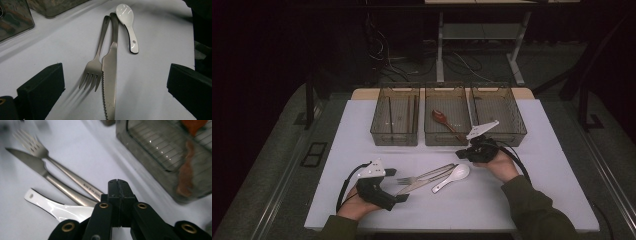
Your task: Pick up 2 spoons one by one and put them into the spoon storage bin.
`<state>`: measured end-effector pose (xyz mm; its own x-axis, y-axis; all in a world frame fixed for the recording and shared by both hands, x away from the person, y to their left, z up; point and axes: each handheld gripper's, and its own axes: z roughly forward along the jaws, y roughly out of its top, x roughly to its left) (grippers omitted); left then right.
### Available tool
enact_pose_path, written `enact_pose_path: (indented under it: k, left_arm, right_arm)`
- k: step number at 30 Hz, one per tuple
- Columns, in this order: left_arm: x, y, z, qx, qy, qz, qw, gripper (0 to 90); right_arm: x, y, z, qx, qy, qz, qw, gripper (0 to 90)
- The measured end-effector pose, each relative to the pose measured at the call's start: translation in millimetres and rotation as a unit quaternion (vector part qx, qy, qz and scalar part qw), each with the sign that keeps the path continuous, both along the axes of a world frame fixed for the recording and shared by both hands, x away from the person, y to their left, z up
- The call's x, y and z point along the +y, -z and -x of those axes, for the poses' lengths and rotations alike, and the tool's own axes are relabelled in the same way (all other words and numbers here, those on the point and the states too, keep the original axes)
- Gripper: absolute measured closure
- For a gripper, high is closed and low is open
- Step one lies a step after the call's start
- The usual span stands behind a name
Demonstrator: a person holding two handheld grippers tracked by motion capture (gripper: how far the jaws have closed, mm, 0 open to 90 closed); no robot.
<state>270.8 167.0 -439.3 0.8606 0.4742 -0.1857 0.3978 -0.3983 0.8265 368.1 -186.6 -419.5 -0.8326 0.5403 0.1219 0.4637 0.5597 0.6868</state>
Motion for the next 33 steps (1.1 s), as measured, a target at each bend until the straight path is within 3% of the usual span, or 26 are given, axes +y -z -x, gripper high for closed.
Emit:
enact_pose_path:
  k: [8, 19, 33]
  left_arm:
    - [-0.3, -0.1, 0.1, 0.0, 0.002, -0.001, 1.0, 0.5]
    - [0.1, -0.5, 0.2, -0.001, 0.003, -0.001, 1.0, 0.5]
    - [0.1, -0.2, 0.4, 0.0, 0.003, -0.001, 1.0, 0.5]
  right_arm:
    - [11.7, 13.1, 4.1, 0.012, -0.016, 0.033, 0.9993, 89.0]
    - [7.7, 15.2, 8.8, 0.011, -0.018, 0.039, 0.999, 89.0]
    - [1.8, 13.5, 18.1, 0.027, -0.034, 0.047, 0.998, 89.0]
